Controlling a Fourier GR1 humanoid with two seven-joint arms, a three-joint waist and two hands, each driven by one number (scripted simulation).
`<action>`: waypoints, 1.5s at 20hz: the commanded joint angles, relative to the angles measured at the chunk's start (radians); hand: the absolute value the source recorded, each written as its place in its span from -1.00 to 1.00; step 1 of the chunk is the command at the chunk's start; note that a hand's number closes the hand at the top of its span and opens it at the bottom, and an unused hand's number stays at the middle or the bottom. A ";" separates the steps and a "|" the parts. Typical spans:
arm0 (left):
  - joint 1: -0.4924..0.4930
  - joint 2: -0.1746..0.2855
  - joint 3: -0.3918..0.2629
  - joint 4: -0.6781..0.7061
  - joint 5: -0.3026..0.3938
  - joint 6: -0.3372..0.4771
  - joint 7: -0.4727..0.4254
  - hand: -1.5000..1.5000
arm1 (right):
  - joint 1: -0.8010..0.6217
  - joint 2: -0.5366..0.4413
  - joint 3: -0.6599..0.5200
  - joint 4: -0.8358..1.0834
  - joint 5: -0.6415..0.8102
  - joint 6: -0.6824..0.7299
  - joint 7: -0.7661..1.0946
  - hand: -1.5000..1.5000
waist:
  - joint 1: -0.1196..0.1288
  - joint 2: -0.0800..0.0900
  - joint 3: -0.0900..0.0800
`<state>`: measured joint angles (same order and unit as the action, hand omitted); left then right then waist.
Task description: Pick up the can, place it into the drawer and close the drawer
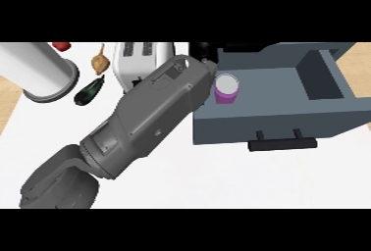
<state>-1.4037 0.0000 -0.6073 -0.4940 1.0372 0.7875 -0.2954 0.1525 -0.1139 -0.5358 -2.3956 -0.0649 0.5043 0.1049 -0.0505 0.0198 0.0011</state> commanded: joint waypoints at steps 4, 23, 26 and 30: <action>-0.008 0.000 -0.004 -0.023 0.042 0.017 0.014 -1.00 | -0.126 0.014 0.217 0.022 0.363 -0.046 -0.026 -1.00 | 0.025 -0.004 -0.001; 0.017 0.070 0.039 -0.095 -0.065 0.044 0.121 -1.00 | -0.536 -0.033 0.558 0.712 1.016 -0.356 -0.185 -1.00 | 0.071 -0.016 -0.001; 0.072 0.119 0.012 -0.131 -0.081 0.003 0.148 -1.00 | -0.607 -0.098 0.553 0.838 1.079 -0.357 -0.211 -1.00 | 0.087 -0.016 -0.001; 0.055 0.171 0.028 -0.162 -0.099 0.017 0.198 -1.00 | -0.716 -0.055 0.576 1.027 1.181 -0.456 -0.176 -1.00 | 0.086 -0.016 -0.001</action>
<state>-1.3649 0.1331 -0.5859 -0.6240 0.9550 0.8079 -0.1233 -0.4548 -0.1664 0.0415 -1.5342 1.0460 0.1000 -0.0795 0.0326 0.0030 0.0000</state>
